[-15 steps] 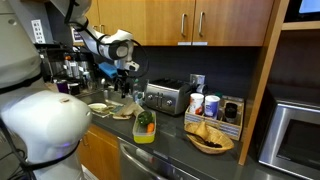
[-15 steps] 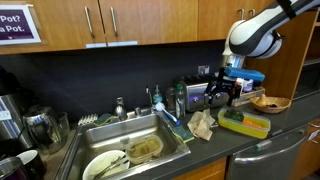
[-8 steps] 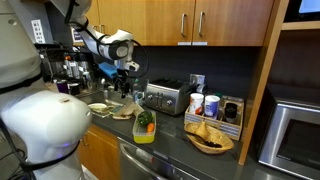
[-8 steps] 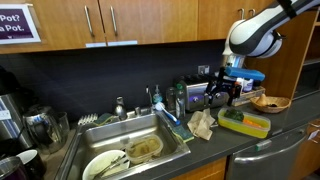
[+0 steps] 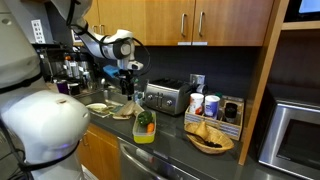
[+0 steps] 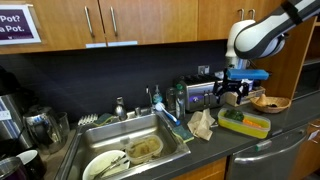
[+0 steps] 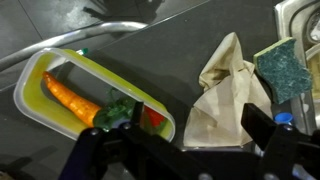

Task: Move the yellow lunchbox forward

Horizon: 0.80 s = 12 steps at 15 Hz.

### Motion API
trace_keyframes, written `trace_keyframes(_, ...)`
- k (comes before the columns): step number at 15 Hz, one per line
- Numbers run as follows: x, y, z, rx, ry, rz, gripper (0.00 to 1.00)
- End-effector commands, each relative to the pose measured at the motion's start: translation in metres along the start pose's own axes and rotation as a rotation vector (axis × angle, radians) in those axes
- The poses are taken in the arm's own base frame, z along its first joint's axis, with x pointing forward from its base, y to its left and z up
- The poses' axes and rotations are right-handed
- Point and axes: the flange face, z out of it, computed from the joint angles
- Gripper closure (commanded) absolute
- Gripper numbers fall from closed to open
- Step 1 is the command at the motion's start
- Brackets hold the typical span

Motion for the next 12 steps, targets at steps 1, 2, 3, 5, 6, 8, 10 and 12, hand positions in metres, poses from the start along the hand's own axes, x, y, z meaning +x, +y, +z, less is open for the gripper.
trace_keyframes(1,-0.004,0.018,-0.002,-0.076,0.008,0.089,0.0)
trace_keyframes(2,-0.003,0.024,0.0,-0.097,0.003,0.112,0.0)
trace_keyframes(3,-0.001,0.028,0.001,-0.113,0.001,0.134,0.0)
trace_keyframes(5,0.002,0.041,0.003,-0.149,-0.013,0.183,0.0)
trace_keyframes(6,0.004,0.048,0.004,-0.163,-0.021,0.205,0.0)
trace_keyframes(8,0.007,0.059,0.006,-0.18,-0.029,0.241,0.0)
trace_keyframes(10,0.01,0.068,0.009,-0.191,-0.04,0.269,0.0)
trace_keyframes(12,0.012,0.074,0.013,-0.196,-0.062,0.288,0.0)
